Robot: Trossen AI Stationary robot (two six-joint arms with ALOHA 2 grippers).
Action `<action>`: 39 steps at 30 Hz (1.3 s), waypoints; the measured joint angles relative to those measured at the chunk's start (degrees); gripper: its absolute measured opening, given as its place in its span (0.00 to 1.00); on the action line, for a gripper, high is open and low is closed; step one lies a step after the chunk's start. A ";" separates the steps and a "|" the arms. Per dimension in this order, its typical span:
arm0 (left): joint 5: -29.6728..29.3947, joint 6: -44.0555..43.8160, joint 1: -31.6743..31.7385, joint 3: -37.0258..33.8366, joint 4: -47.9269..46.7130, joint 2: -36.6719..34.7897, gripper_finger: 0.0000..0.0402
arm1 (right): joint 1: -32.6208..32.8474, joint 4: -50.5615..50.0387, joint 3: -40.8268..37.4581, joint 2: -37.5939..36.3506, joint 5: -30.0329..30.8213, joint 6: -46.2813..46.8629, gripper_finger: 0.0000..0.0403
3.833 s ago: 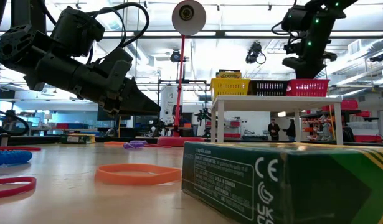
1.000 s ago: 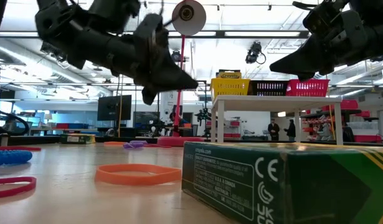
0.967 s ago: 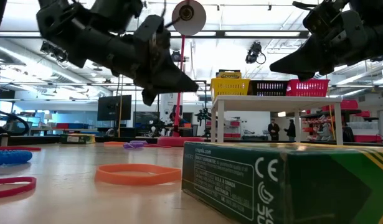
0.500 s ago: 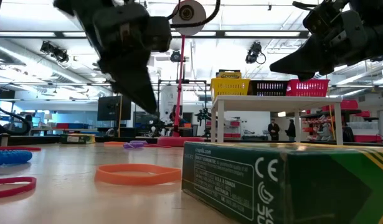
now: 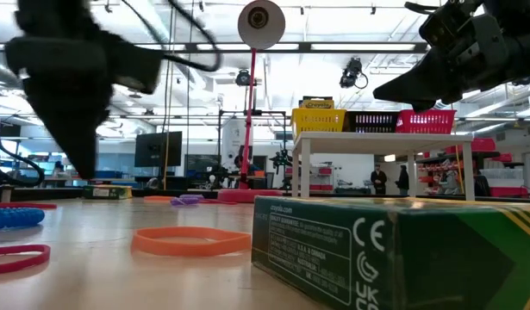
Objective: Pick & Place Office Desk Supplies
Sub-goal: Put the red rubber band into the black bin on the shelf
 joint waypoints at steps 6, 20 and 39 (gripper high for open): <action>3.81 -7.52 -4.41 -2.57 -9.83 -3.32 0.14 | 0.01 -0.01 0.00 0.00 0.01 0.00 0.01; 3.88 -12.72 -11.88 -2.57 -16.39 -4.41 0.23 | 0.00 -0.02 0.00 0.00 0.02 0.00 0.01; 11.61 -13.99 -14.66 -13.27 -11.81 -8.29 0.36 | -0.01 -0.11 0.00 0.02 0.02 0.00 0.01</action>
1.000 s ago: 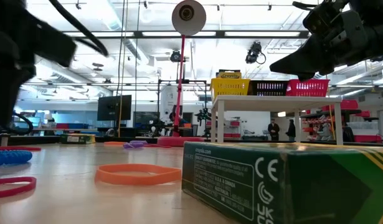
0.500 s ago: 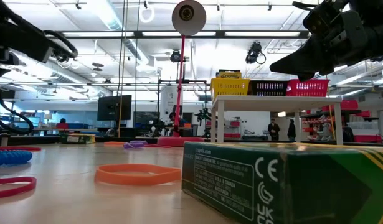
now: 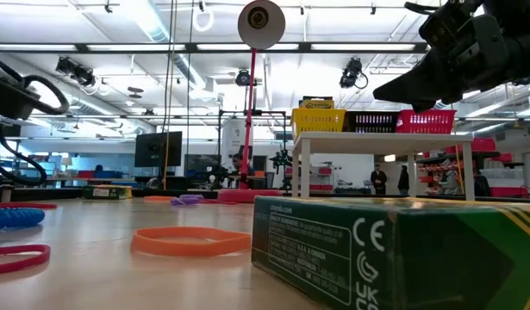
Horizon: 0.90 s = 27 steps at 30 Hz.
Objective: Pick & Place Office Desk Supplies
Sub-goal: Put the red rubber band into the black bin on the shelf
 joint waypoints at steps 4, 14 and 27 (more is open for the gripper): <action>-0.37 1.35 3.61 -2.28 -0.58 -4.87 0.41 | 0.00 0.03 0.00 0.00 0.00 0.00 0.01; -5.59 11.25 20.68 -9.89 3.16 -15.28 0.44 | 0.00 0.05 0.00 0.00 0.01 0.00 0.01; -0.61 19.14 29.58 -14.29 10.98 -15.90 0.19 | -0.01 0.09 0.00 0.00 0.00 0.00 0.01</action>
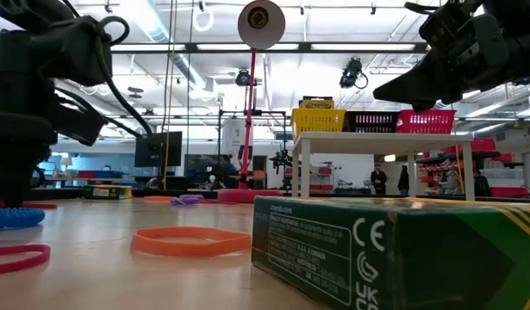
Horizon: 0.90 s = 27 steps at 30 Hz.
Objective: Pick & Place Office Desk Supplies
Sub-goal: Put the red rubber band into the black bin on the shelf
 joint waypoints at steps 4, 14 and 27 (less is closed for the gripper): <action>-4.41 1.90 -0.29 2.28 1.45 -0.67 0.04 | 0.02 0.00 0.00 0.00 0.00 0.00 0.01; -22.05 17.17 -0.32 2.31 38.54 -1.81 0.02 | 0.01 -0.10 0.00 0.00 0.00 0.00 0.01; -19.87 33.79 4.72 1.21 80.88 14.39 0.02 | 0.00 -0.39 0.00 0.00 0.00 0.00 0.01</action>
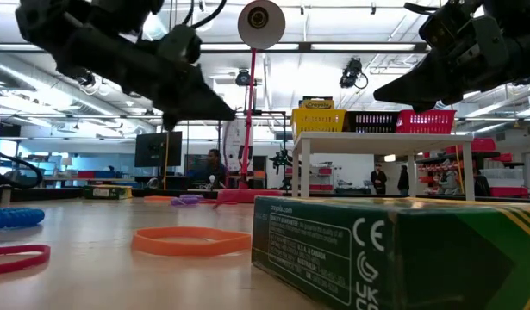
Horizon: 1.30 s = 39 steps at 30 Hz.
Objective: Pick & Place Office Desk Supplies
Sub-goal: Put the red rubber band into the black bin on the shelf
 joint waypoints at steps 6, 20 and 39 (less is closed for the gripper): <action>0.24 2.35 0.03 0.04 17.40 9.81 0.02 | 0.01 1.38 0.00 0.00 0.00 2.05 0.01; 3.08 2.88 2.76 7.53 29.67 25.05 0.02 | -0.59 4.21 0.37 5.04 -3.05 10.88 0.01; 6.22 7.30 2.91 15.91 29.12 28.99 0.02 | -2.31 8.23 15.59 31.83 3.08 14.30 0.46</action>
